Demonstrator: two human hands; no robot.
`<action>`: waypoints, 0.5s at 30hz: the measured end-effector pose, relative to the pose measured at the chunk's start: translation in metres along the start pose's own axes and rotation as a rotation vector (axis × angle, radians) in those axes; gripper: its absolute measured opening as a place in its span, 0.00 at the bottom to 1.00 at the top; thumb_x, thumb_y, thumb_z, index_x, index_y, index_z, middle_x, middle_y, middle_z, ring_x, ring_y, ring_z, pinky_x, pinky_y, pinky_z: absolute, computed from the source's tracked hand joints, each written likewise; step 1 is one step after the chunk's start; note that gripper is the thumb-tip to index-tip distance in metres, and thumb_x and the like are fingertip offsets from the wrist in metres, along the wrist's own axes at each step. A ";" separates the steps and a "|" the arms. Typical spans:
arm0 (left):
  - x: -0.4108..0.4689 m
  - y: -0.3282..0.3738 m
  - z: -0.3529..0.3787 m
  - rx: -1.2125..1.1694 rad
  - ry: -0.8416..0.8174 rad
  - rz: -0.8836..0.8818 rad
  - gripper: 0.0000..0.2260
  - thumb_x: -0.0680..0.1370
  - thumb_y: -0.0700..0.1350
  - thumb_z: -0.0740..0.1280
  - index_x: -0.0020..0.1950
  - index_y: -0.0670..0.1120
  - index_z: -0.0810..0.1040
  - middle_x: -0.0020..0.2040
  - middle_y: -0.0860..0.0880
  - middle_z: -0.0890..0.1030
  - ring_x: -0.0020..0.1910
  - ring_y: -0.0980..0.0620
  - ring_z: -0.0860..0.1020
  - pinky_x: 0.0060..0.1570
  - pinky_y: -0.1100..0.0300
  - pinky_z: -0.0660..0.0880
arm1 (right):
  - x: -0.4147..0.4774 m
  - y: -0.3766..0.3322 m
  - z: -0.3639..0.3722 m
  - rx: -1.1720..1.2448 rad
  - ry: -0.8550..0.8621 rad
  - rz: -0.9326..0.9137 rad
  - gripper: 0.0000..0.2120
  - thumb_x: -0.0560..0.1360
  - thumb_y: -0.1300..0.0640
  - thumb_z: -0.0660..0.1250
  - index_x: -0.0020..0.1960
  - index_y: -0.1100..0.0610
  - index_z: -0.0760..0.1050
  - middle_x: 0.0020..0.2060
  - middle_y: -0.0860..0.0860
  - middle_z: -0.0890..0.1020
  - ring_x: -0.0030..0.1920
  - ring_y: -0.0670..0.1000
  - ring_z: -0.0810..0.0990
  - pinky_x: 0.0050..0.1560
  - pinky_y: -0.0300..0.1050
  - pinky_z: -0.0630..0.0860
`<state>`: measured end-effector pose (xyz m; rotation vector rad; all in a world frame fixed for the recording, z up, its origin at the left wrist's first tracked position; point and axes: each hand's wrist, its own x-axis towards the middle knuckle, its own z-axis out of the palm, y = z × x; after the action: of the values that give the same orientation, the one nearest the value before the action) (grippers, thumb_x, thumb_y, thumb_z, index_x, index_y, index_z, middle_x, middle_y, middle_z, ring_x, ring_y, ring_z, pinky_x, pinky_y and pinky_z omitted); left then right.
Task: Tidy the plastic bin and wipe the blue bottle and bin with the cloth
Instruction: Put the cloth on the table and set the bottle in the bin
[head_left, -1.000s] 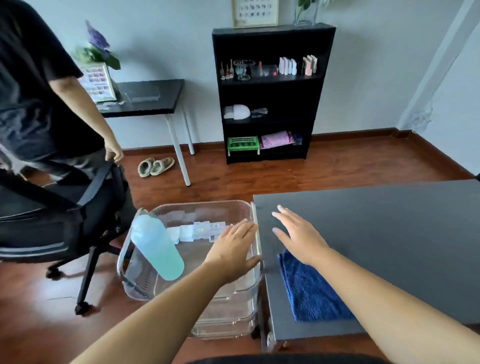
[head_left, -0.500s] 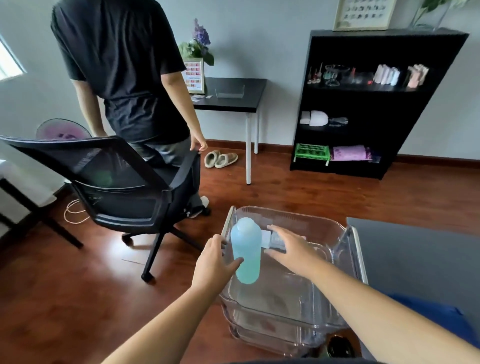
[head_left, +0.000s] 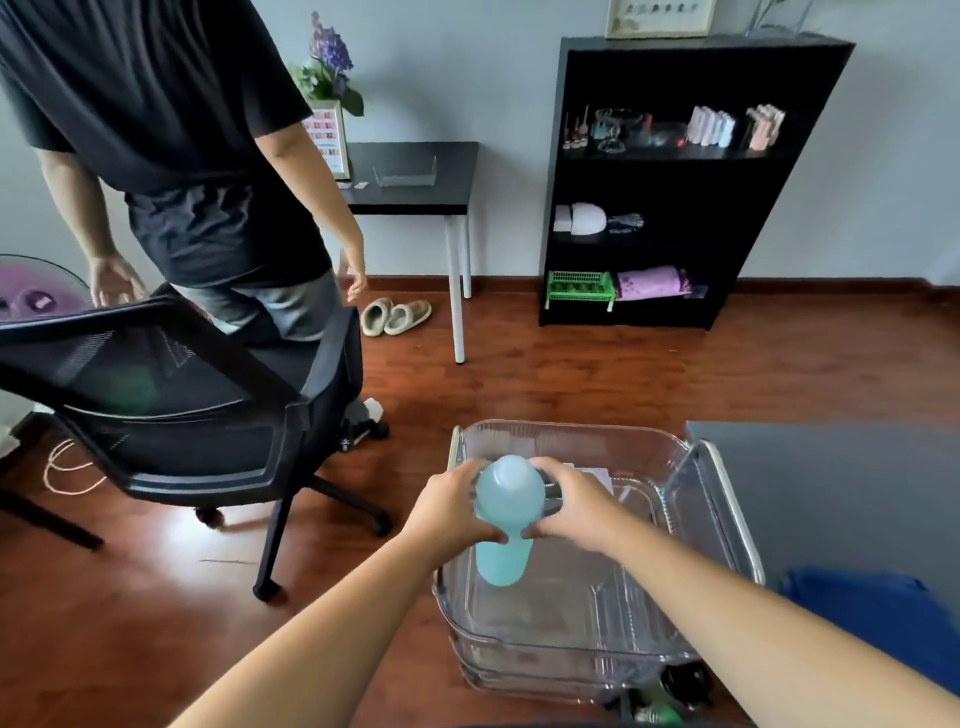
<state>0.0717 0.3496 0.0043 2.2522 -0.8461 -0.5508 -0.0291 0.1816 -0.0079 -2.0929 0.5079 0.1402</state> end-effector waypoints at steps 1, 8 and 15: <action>0.002 0.003 0.001 -0.013 -0.012 0.012 0.36 0.57 0.46 0.82 0.63 0.50 0.74 0.53 0.53 0.81 0.49 0.53 0.79 0.50 0.55 0.79 | -0.001 0.002 -0.004 0.013 0.007 0.011 0.35 0.58 0.59 0.80 0.58 0.39 0.69 0.49 0.38 0.78 0.49 0.41 0.79 0.46 0.36 0.77; 0.034 0.055 0.028 -0.002 -0.127 0.129 0.35 0.57 0.49 0.81 0.63 0.52 0.74 0.52 0.56 0.80 0.48 0.56 0.78 0.49 0.57 0.79 | -0.026 0.026 -0.064 0.009 0.099 0.064 0.35 0.56 0.56 0.81 0.61 0.44 0.73 0.55 0.44 0.81 0.55 0.48 0.80 0.56 0.48 0.79; 0.075 0.118 0.073 -0.021 -0.164 0.220 0.32 0.59 0.48 0.81 0.61 0.51 0.75 0.49 0.56 0.79 0.48 0.55 0.77 0.47 0.61 0.75 | -0.041 0.058 -0.139 -0.058 0.157 0.110 0.38 0.57 0.52 0.80 0.65 0.45 0.70 0.60 0.46 0.77 0.59 0.49 0.76 0.61 0.52 0.76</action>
<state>0.0326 0.1982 0.0258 2.0811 -1.1487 -0.6425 -0.1035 0.0515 0.0349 -2.1436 0.7224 0.0547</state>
